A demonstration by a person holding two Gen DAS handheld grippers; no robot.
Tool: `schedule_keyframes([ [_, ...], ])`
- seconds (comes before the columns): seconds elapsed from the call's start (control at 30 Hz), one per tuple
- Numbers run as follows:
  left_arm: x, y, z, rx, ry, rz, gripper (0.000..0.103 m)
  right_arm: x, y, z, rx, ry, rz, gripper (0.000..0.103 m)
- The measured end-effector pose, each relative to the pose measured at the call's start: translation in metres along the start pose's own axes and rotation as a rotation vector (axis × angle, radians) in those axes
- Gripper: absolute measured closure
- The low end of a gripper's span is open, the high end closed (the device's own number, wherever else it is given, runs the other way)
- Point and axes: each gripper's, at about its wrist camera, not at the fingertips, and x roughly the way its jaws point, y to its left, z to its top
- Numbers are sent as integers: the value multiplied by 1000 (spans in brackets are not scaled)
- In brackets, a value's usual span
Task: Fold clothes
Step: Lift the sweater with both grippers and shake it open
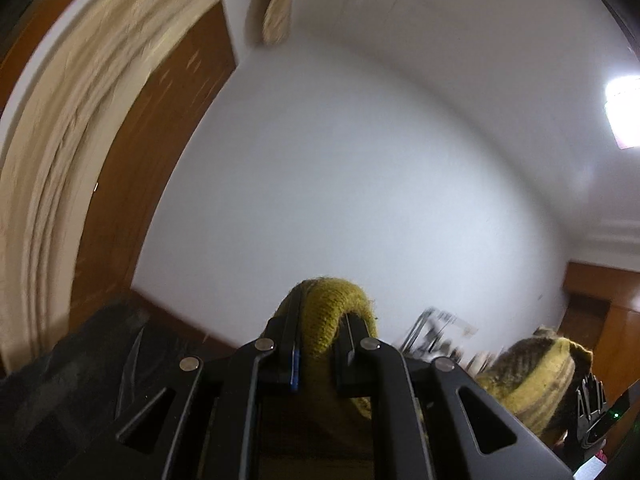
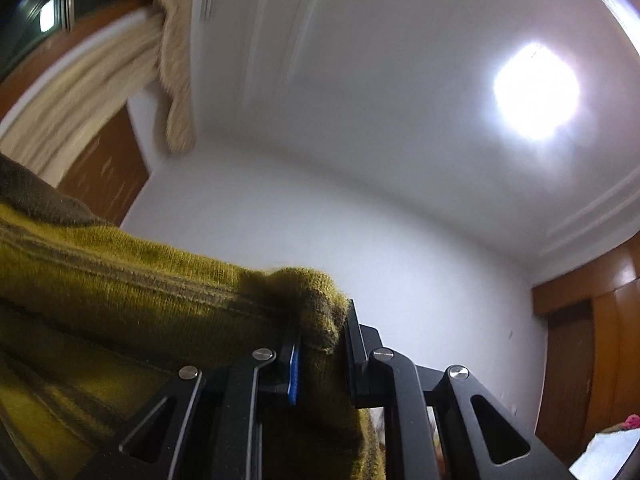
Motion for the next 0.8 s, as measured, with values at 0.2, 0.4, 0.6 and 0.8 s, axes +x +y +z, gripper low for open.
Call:
schedule_keyframes([
  [0.2,108,40,-58,3,261,130,90,69,41,-88,-8,297,111,85],
  [0.4,184,48,-149,40,527,244,90,127,86,-178,-69,579,190,85],
  [0.6,235,51,-195,106,716,320,83,151,101,-252,-66,826,278,81],
  [0.8,252,77,-191,9,776,345,41,150,88,-280,-54,910,256,38],
])
